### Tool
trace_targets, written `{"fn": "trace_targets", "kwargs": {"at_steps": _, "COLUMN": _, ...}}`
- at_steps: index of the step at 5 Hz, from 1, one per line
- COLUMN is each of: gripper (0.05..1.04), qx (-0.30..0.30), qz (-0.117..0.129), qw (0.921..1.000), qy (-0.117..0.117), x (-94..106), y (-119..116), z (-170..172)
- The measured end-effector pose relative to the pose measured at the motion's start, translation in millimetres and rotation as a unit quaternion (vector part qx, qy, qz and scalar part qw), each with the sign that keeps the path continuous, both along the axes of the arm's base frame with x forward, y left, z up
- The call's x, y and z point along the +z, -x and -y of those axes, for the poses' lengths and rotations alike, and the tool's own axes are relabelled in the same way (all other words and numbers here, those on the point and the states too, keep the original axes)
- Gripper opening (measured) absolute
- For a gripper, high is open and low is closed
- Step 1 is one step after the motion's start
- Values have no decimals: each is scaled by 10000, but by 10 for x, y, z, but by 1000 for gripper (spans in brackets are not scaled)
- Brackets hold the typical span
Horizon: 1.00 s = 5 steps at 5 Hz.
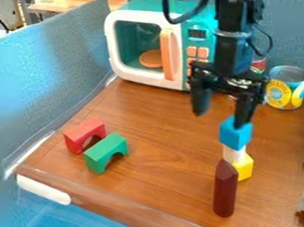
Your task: Put the blue cube on top of the cylinder
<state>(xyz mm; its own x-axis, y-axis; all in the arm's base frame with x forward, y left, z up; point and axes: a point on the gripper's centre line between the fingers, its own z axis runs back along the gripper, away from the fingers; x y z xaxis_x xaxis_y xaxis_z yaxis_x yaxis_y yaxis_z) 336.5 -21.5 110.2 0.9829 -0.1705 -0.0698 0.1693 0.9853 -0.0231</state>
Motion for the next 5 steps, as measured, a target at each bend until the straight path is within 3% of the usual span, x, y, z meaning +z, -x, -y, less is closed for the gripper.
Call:
{"fn": "trace_targets", "kwargs": {"at_steps": 1, "gripper": 1000, "qx": 94, "qz": 23, "qw": 9999, "qy": 44, "x": 77, "y": 66, "z": -103}}
{"fn": "trace_targets", "kwargs": {"at_steps": 3, "gripper": 1000, "qx": 563, "qz": -26, "qw": 9984, "qy": 91, "x": 35, "y": 140, "z": -605}}
{"fn": "trace_targets", "kwargs": {"at_steps": 4, "gripper": 1000, "qx": 659, "qz": 39, "qw": 9978, "qy": -49, "x": -128, "y": 152, "z": -805}}
{"fn": "trace_targets", "kwargs": {"at_steps": 5, "gripper": 1000, "qx": 244, "qz": 260, "qw": 9988, "qy": -337, "x": -212, "y": 100, "z": -816}}
